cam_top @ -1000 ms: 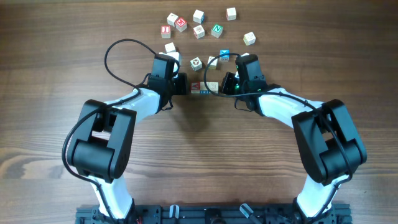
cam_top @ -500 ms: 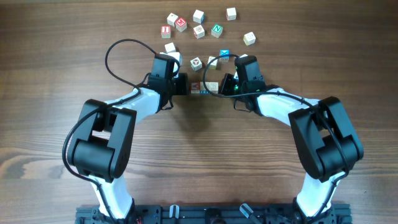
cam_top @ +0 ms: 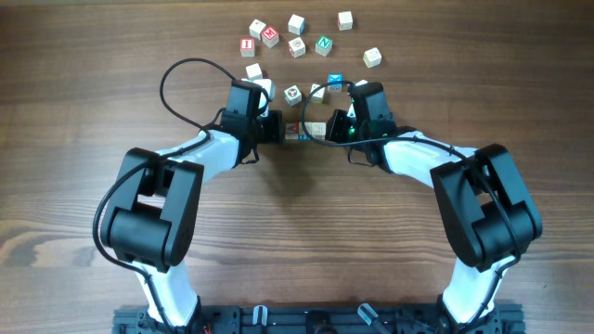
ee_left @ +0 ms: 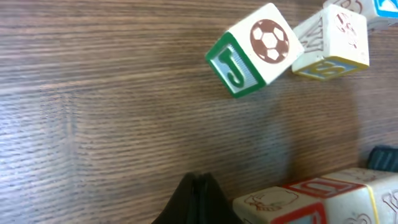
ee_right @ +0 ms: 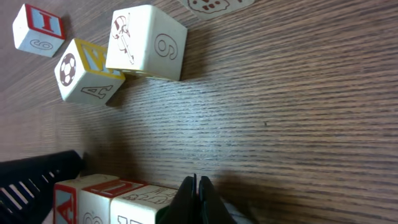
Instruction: Form a horizontal line
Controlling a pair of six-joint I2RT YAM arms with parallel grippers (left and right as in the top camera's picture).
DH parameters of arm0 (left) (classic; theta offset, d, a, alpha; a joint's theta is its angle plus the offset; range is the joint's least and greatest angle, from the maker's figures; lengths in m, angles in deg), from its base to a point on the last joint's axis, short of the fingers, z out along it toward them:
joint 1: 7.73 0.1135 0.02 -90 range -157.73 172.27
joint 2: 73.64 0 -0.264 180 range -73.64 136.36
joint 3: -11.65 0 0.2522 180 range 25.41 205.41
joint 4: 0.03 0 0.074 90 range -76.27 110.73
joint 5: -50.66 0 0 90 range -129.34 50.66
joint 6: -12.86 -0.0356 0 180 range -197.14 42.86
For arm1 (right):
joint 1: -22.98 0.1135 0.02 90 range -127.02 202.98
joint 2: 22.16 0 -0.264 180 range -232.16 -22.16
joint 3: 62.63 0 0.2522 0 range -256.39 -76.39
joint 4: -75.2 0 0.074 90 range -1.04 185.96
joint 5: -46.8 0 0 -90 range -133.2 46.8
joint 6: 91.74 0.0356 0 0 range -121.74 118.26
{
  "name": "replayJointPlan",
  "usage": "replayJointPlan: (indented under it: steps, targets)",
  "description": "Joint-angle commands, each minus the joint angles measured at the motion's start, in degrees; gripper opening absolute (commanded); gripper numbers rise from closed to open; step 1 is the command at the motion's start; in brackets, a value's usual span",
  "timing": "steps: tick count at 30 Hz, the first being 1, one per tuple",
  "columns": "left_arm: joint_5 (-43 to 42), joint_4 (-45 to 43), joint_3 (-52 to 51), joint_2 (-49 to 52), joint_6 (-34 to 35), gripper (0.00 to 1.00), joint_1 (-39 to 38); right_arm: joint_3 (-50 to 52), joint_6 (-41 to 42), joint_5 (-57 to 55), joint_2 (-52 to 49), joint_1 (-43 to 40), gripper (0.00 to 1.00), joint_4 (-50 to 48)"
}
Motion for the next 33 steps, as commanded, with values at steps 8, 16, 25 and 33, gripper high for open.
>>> replayJointPlan:
  steps: [8,16,25,33]
  targets:
    - [-1.5,5.3,-3.9,5.2,-1.0,0.04,-0.7,0.2,-1.3,1.2,-0.8,0.3,0.05,-0.2]
    - [-1.6,5.5,-3.9,5.1,-1.0,0.04,-0.7,0.2,-1.3,1.2,-0.8,0.8,0.04,-0.1]
    - [-1.5,5.7,-3.9,5.1,-1.0,0.04,-0.7,0.2,-1.3,1.2,-0.8,0.8,0.05,-0.1]
    - [-1.5,5.9,-3.9,5.1,-1.0,0.04,-0.7,0.2,-1.2,1.0,-0.8,0.7,0.05,0.0]
